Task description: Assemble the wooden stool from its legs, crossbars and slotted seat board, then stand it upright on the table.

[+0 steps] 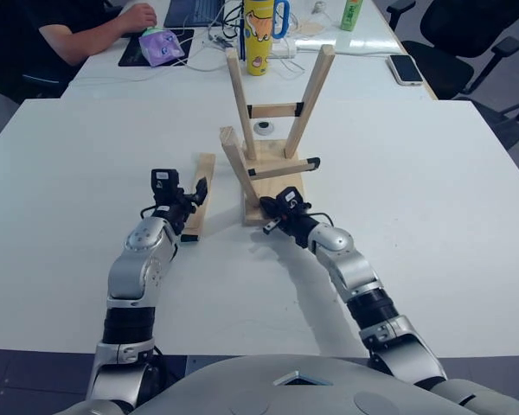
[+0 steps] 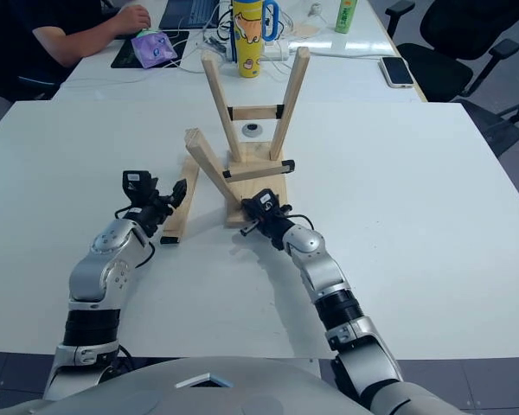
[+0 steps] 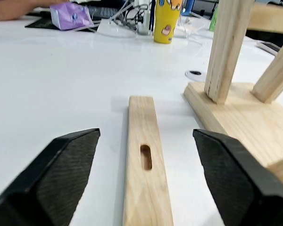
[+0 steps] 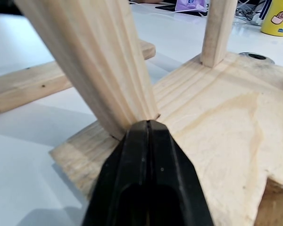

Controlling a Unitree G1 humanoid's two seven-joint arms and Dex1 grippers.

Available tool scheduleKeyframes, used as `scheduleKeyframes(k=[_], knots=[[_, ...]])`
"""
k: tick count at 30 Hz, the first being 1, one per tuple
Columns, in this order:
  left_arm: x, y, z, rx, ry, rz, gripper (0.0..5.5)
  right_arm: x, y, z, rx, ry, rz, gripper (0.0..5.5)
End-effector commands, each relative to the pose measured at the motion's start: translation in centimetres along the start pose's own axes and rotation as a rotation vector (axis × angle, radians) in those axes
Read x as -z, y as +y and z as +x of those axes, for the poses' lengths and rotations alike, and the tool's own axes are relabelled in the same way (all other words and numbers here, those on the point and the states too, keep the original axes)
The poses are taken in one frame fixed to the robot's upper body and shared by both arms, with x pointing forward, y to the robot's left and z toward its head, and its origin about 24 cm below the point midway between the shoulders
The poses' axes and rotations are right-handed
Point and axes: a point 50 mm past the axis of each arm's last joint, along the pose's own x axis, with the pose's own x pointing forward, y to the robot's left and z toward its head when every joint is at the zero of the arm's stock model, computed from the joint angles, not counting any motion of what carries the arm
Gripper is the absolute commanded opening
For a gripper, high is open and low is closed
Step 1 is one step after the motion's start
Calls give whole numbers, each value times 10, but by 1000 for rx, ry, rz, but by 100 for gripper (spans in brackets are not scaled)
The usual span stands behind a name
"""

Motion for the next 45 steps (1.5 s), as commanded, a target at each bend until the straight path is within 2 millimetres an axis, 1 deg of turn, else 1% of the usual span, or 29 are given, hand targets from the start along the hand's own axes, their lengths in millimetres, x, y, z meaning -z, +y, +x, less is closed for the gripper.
scheduleKeyframes(k=[1, 6, 11, 16, 18, 19, 20, 22, 26, 29, 30, 32, 34, 35, 36, 38, 40, 41, 42, 44, 45], knots=[[3, 0, 1, -33, 56, 6, 437, 22, 1, 3, 35, 121, 22, 0], [7, -5, 4, -27, 114, -3, 437, 8, 0, 4, 34, 31, 39, 0], [12, -5, 4, -28, 165, 29, 437, -13, 1, -3, 31, -124, 54, 0], [14, -2, 2, -34, 216, 74, 437, -25, -1, -25, 39, -199, 39, 0], [16, -1, 1, -36, 243, 99, 412, -30, -4, -36, 42, -216, 37, 0], [18, -1, 0, -38, 261, 117, 390, -31, -9, -41, 58, -213, 37, 0], [19, -1, -1, -36, 273, 130, 382, -29, -15, -46, 76, -189, 35, 0], [20, 0, -2, -34, 284, 126, 347, -23, -27, -54, 107, -141, 40, 0], [17, 7, -4, -37, 277, 104, 292, -9, -39, -68, 109, -77, 89, 0], [10, 23, -3, -86, 193, 105, 244, 1, -49, -79, 173, -39, 63, 0], [2, 28, -2, -108, 115, 100, 231, 5, -54, -82, 201, -27, 66, 0], [-24, 32, -5, -130, -89, 104, 204, 11, -63, -88, 266, -17, 69, 0], [-55, 27, -13, -95, -332, 113, 201, 15, -74, -92, 344, -7, 82, 0], [-68, 24, -17, -62, -426, 116, 201, 16, -80, -93, 384, -2, 94, 0], [-76, 21, -21, -36, -492, 117, 201, 17, -84, -93, 407, -7, 106, 0], [-90, 23, -28, -9, -593, 101, 201, 14, -92, -95, 452, -30, 117, 0], [-104, 24, -37, 28, -676, 81, 201, 12, -97, -94, 453, -52, 136, 0], [-111, 19, -41, 86, -711, 58, 201, 11, -98, -93, 451, -71, 156, 0], [-118, 11, -46, 199, -752, -30, 201, 11, -101, -94, 459, -84, 151, 0], [-133, 0, -57, 378, -804, -97, 201, 11, -104, -94, 455, -107, 167, 0], [-141, -2, -61, 425, -822, -108, 201, 12, -106, -95, 451, -113, 177, 0]])
